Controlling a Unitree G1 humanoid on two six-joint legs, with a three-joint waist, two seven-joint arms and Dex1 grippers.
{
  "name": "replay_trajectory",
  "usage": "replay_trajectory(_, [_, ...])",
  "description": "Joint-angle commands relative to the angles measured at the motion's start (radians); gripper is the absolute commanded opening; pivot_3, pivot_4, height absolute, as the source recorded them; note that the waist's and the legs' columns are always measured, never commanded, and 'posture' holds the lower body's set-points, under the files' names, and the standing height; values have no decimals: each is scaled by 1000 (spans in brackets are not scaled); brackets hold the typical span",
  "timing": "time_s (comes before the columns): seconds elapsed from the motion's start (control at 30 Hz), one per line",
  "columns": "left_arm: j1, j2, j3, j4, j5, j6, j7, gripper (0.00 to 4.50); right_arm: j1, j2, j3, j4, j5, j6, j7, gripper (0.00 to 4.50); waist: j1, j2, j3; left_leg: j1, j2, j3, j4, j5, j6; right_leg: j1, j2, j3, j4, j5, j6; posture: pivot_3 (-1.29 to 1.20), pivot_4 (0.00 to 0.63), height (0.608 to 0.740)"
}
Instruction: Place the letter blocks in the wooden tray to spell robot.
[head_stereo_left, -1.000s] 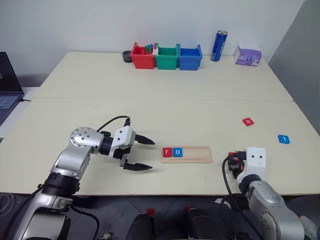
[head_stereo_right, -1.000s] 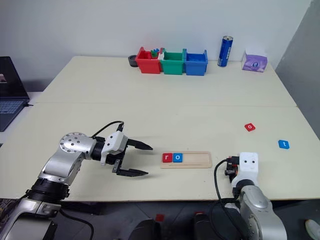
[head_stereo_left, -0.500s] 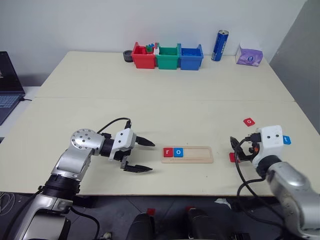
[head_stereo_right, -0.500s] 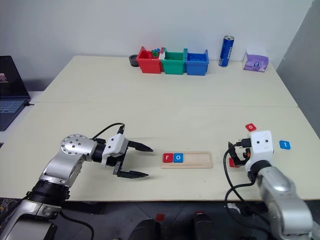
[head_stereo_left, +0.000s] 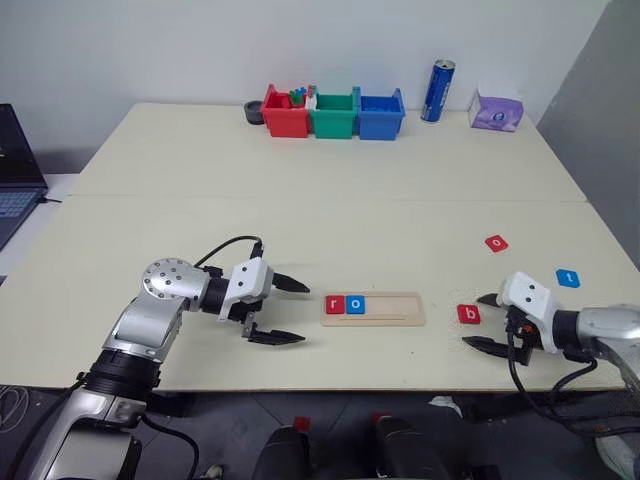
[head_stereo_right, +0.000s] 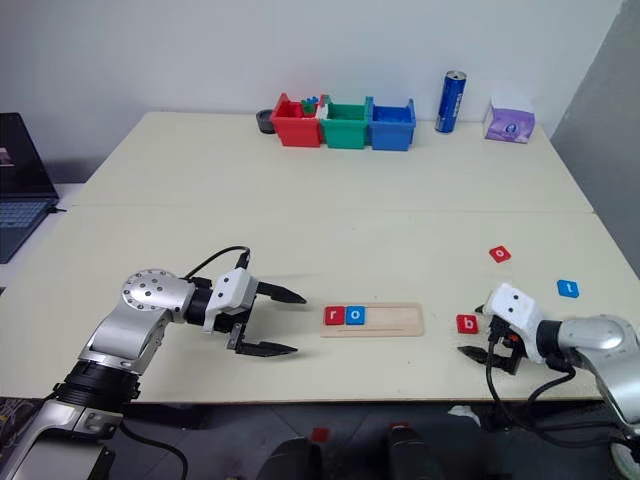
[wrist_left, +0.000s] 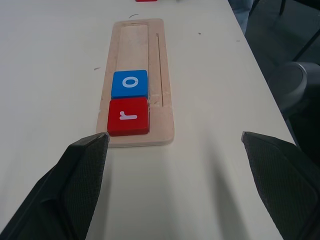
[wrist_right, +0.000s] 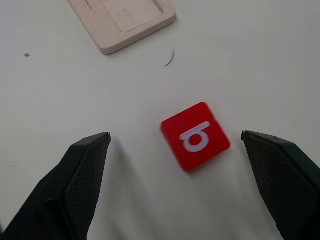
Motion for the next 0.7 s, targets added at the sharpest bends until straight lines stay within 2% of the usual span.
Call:
replay_trajectory(0.03, [0,2,0,-15,0,-15,4,4500,-58,-19,23,61,-20,-56,65,4447,2,0,0,0,0,0,0,0,0,0,0,0,0,0,0,0,150,740])
replay_trajectory(0.17, [3,3,-1,-19,0,-15,8,4500,-131,-14,71,141,-22,-53,132,4447,3,0,0,0,0,0,0,0,0,0,-1,0,0,2,-3,0,150,740])
replay_trajectory(0.23, [3,3,-2,-21,1,-14,10,4500,-153,-8,84,170,-28,-57,150,4077,3,0,0,0,0,0,0,0,0,0,-1,0,0,3,-4,0,150,740])
replay_trajectory(0.3, [9,5,-1,-28,0,-11,12,4500,-170,5,95,191,-29,-55,161,3541,3,0,0,0,0,0,0,0,0,0,-1,0,0,3,-4,0,150,740])
replay_trajectory(0.5, [27,10,6,-40,-3,-10,20,4500,-169,20,87,170,-7,-39,176,1448,3,0,0,0,1,-1,0,0,0,0,-1,-1,0,3,-5,0,150,740])
replay_trajectory(0.7, [41,21,18,-33,1,-19,31,4500,-171,41,67,-24,82,55,161,1461,2,0,0,0,1,-1,0,0,0,0,-1,-1,1,3,-5,0,150,740])
